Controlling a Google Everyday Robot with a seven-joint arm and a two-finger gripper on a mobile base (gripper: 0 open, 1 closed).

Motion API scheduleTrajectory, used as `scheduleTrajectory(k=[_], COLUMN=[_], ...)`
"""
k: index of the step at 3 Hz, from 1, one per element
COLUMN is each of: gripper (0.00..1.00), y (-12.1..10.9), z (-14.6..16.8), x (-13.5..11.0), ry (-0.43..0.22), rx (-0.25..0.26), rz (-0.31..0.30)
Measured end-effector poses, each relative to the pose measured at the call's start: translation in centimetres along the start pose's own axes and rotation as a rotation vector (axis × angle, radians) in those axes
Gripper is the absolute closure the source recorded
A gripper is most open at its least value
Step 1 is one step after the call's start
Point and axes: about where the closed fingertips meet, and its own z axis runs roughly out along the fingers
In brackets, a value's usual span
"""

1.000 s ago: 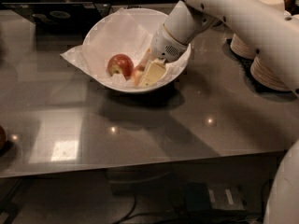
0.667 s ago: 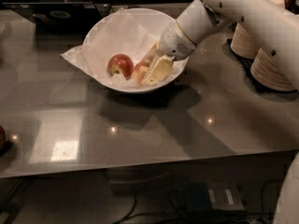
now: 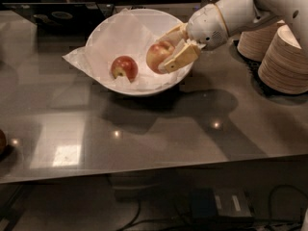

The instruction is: Pick apple from white bowl

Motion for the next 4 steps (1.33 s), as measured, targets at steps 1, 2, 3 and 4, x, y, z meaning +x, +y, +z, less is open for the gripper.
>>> scheduleTrajectory(k=[1,2,3,4], gripper=[1.00,1.00,1.00,1.00], y=[0.7,1.8,3.4,3.5], z=[-0.9,-0.5,0.1,0.2], x=[-3.0,-5.3,-6.6,-6.7], ry=[-0.070,-0.131,-0.166,-0.169], rx=[-0.027,-0.076,-0.118,-0.122], rz=[-0.066,-0.127,-0.170,-0.174])
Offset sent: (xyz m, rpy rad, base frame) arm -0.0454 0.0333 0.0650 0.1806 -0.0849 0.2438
